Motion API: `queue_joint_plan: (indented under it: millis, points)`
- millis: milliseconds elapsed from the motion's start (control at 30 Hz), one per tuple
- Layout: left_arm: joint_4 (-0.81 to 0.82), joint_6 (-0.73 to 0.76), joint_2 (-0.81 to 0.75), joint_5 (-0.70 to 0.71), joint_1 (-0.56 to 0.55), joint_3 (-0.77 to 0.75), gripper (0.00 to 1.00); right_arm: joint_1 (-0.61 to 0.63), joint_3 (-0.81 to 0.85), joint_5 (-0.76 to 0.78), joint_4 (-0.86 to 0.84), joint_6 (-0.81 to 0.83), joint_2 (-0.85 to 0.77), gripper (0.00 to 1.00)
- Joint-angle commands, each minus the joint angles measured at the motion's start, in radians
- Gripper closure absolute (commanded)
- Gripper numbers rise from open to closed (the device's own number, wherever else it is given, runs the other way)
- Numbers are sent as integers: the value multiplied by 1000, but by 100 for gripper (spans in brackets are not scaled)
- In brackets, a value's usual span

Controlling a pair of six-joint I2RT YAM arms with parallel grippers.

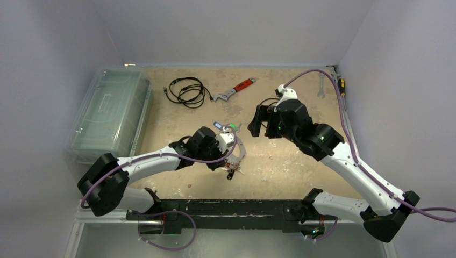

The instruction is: Put the keys on the keyring

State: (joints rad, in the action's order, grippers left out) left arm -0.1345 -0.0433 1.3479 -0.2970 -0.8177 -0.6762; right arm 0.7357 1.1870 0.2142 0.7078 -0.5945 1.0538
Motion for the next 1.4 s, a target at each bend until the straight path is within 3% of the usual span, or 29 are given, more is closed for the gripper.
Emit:
queue_joint_plan:
  millis: [0, 167, 567, 900, 1100, 1200, 1367]
  points:
    - [49, -102, 4, -63, -12, -4, 100, 3, -3, -14, -45, 11, 5, 3]
    - [67, -177, 59, -86, -37, 20, 100, 4, -21, -17, -48, 9, 8, 3]
    - [-15, -208, 105, 18, -49, 18, 100, 4, -47, -26, -49, 15, 9, 3]
    - [-132, -221, 89, 187, -49, -14, 96, 4, -73, -40, -59, 20, 13, 3]
    - [-85, -245, 96, 232, -33, 1, 93, 3, -86, -54, -74, 19, 28, 3]
    - [-97, -236, 139, 180, -32, -24, 88, 3, -82, -56, -72, 24, 36, 3]
    - [-169, -249, 126, 146, -32, -42, 60, 4, -86, -55, -71, 31, 39, 3]
